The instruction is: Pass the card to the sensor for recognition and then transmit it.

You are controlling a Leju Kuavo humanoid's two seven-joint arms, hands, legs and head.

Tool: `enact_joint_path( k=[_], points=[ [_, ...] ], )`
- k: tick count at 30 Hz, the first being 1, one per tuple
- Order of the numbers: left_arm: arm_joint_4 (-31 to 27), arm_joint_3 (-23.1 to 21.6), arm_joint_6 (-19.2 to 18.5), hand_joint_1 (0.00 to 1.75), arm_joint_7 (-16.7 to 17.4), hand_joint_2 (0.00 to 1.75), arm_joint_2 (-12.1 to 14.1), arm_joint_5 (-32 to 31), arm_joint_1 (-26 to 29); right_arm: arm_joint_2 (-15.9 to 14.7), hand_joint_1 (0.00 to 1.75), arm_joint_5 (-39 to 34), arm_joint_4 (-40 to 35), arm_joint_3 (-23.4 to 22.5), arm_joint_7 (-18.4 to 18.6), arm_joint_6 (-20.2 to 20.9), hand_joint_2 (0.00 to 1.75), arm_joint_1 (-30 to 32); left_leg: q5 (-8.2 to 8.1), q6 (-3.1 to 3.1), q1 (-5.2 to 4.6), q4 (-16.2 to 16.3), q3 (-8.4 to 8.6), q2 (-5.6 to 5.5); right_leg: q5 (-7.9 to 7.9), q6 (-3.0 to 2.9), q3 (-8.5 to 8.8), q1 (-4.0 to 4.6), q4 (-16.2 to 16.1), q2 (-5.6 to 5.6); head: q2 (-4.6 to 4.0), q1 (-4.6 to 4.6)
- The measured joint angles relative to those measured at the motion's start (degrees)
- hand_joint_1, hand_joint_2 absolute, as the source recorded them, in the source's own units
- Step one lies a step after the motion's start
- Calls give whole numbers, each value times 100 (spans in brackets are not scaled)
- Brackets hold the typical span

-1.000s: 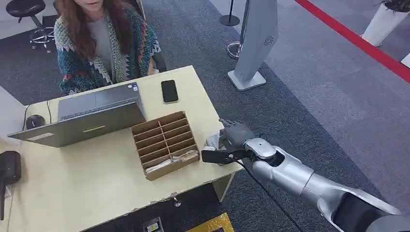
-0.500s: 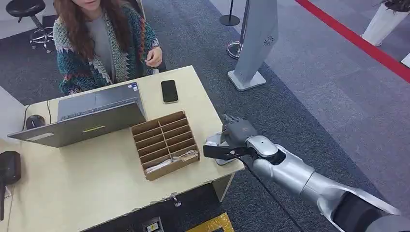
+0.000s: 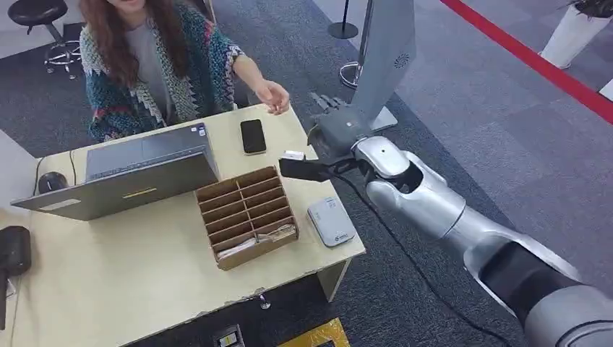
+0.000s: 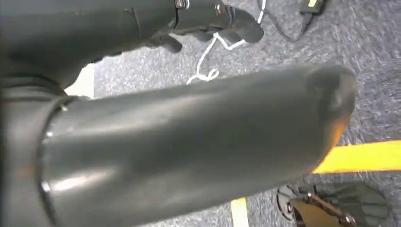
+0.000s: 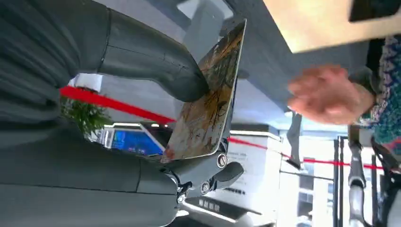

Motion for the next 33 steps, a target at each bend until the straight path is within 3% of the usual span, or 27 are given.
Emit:
enact_joint_path(
  k=[10, 21, 22, 23, 33],
  points=[
    [-2, -127, -136, 0, 243, 0, 0, -283, -167, 785, 175, -598, 868, 792, -395, 14, 175, -1234, 0, 0, 1, 0, -5, -7, 0, 0, -1, 3, 4, -5, 0, 2],
    [0, -127, -118, 0, 269, 0, 9, -272, -139, 1649, 175, -743, 2403, 1506, -678, -238, 175, -1831, 0, 0, 1, 0, -7, -12, -1, 0, -3, 2, 4, -13, -2, 0],
    [0, -127, -112, 0, 269, 0, 9, -261, -132, 1709, 73, -741, 2528, 1550, -697, -273, 175, -1859, 0, 0, 1, 0, -7, -12, -1, 0, -2, 2, 4, -14, -2, 0],
    [0, -125, -105, 0, 267, 0, 9, -252, -124, 1760, 0, -741, 2627, 1576, -702, -303, 175, -1880, 0, 0, 1, 0, -7, -12, -1, 0, -3, 2, 4, -13, -2, 0],
    [0, -125, -94, 0, 259, 0, 9, -206, -60, 2075, 0, -781, 3368, 1823, -636, -776, 175, -2062, 1, 0, 0, 0, -6, -12, 0, 0, -6, 1, 4, -11, 0, 0]
  ],
)
